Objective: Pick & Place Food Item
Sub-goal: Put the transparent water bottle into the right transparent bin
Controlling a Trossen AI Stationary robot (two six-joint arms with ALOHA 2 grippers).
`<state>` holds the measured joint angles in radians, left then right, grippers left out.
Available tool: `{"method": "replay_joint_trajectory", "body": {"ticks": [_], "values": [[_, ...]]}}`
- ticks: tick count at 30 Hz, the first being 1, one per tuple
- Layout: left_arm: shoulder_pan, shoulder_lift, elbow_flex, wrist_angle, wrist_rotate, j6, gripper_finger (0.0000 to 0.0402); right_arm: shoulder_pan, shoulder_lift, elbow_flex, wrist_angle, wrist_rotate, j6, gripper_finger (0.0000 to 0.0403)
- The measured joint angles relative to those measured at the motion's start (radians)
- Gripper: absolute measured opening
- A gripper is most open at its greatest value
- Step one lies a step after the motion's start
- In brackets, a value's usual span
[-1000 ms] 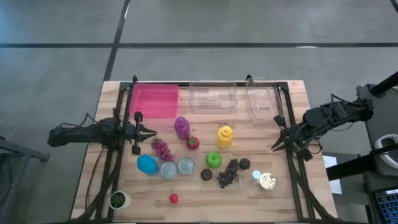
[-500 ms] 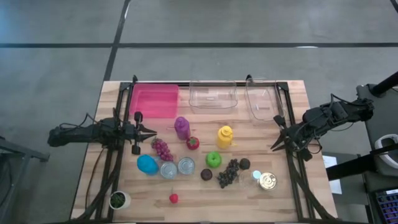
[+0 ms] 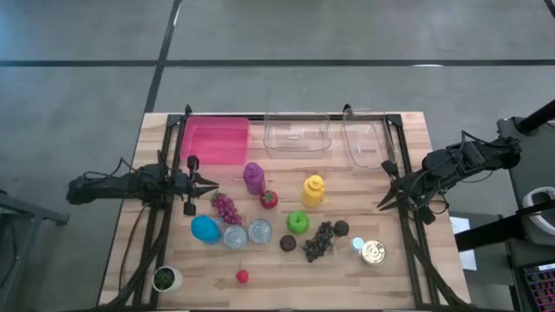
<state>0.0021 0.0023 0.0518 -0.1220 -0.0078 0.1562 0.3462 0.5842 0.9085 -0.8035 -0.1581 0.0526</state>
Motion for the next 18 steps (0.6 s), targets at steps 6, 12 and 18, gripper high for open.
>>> {"method": "replay_joint_trajectory", "body": {"ticks": [6, 12, 18], "values": [[0.0, 0.0, 0.0, 0.0, 0.0, 0.0, 0.0036, 0.001, 0.0, 0.0, -0.001, -0.003, -0.026, 0.0041], [0.0, 0.0, 0.0, 0.0, 0.0, 0.0, 0.0036, 0.001, 0.002, 0.0, -0.002, -0.005, -0.052, 0.0081], [0.0, 0.0, 0.0, 0.0, 0.0, 0.0, 0.0035, 0.001, 0.0, 0.0, -0.003, -0.008, -0.074, 0.0153]]}}
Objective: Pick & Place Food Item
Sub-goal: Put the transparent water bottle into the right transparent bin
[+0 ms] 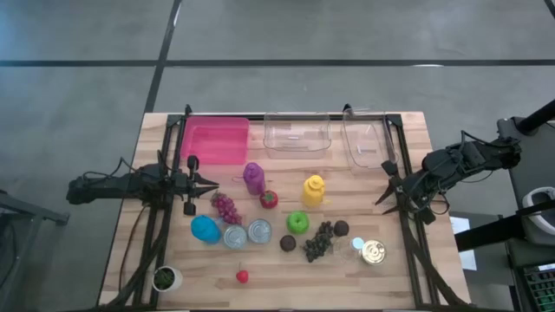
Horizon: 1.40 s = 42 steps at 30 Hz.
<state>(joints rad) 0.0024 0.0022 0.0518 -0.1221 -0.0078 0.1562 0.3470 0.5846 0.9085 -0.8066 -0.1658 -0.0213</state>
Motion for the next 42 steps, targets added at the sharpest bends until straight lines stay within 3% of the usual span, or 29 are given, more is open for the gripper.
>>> {"method": "replay_joint_trajectory", "body": {"ticks": [11, 20, 25, 42], "values": [[0.0, 0.0, 0.0, 0.0, 0.0, 0.0, 0.0035, 0.0, 0.0, 0.0, 0.0, 0.0, -0.069, 0.0288], [0.0, 0.0, 0.0, 0.0, 0.0, 0.0, 0.0035, -0.001, 0.0, 0.0, -0.002, 0.0, -0.095, 0.0376], [0.0, 0.0, 0.0, 0.0, 0.0, 0.0, 0.0035, -0.001, 0.0, 0.0, -0.002, 0.0, -0.095, 0.0398], [0.0, 0.0, 0.0, 0.0, 0.0, 0.0, 0.0035, -0.001, 0.0, 0.0, -0.005, 0.001, -0.084, 0.04]]}}
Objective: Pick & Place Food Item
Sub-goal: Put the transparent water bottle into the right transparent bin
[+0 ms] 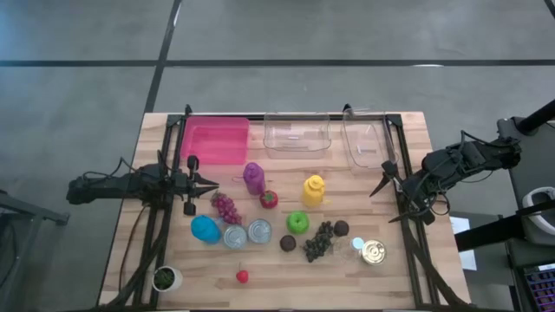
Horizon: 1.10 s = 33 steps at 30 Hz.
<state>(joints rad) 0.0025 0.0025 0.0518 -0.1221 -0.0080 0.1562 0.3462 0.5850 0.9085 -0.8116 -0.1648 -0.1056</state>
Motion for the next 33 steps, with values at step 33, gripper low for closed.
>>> {"method": "replay_joint_trajectory", "body": {"ticks": [33], "values": [[0.0, 0.0, 0.0, 0.0, 0.0, 0.0, 0.0036, 0.001, 0.106, -0.069, 0.173, -0.127, 0.083, 0.04]]}}
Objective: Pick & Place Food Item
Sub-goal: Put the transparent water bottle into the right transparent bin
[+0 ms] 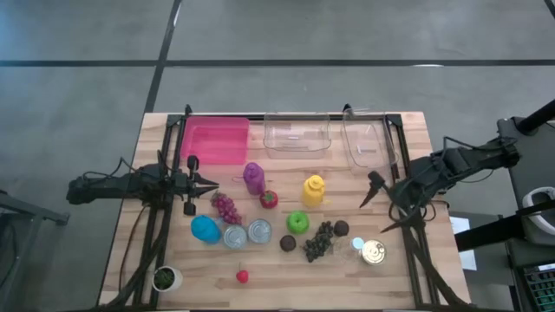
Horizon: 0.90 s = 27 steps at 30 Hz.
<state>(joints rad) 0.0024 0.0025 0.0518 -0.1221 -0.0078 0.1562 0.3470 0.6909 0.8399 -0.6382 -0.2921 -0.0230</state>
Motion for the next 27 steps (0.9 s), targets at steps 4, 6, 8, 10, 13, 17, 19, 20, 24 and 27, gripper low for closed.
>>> {"method": "replay_joint_trajectory", "body": {"ticks": [4, 6, 8, 10, 13, 17, 19, 20, 24, 27], "values": [[0.0, 0.0, 0.0, 0.0, 0.0, 0.0, 0.0036, 0.001, 0.024, -0.028, 0.074, -0.034, 0.027, 0.04], [0.0, 0.0, 0.0, 0.0, 0.0, 0.0, 0.0036, 0.004, 0.033, -0.037, 0.1, -0.031, 0.024, 0.04], [0.0, 0.0, 0.0, 0.0, 0.0, 0.0, 0.0036, 0.008, 0.039, -0.044, 0.119, -0.03, 0.024, 0.04], [0.0, 0.0, 0.0, 0.0, 0.0, 0.0, 0.0036, 0.012, 0.045, -0.048, 0.147, -0.029, 0.028, 0.04], [0.0, 0.0, 0.0, 0.0, 0.0, 0.0, 0.0036, 0.022, 0.054, -0.057, 0.191, -0.02, 0.021, 0.04], [0.0, 0.0, 0.0, 0.0, 0.0, 0.0, 0.0036, 0.029, 0.08, -0.063, 0.225, -0.011, 0.019, 0.04], [0.0, 0.0, 0.0, 0.0, 0.0, 0.0, 0.0036, 0.03, 0.096, -0.063, 0.235, 0.004, 0.016, 0.04], [0.0, 0.0, 0.0, 0.0, 0.0, 0.0, 0.0036, 0.031, 0.107, -0.062, 0.246, 0.004, 0.016, 0.04], [0.0, 0.0, 0.0, 0.0, 0.0, 0.0, 0.0036, 0.036, 0.142, -0.063, 0.295, 0.003, 0.016, 0.04], [0.0, 0.0, 0.0, 0.0, 0.0, 0.0, 0.0036, 0.043, 0.157, -0.062, 0.295, 0.003, 0.018, 0.04]]}}
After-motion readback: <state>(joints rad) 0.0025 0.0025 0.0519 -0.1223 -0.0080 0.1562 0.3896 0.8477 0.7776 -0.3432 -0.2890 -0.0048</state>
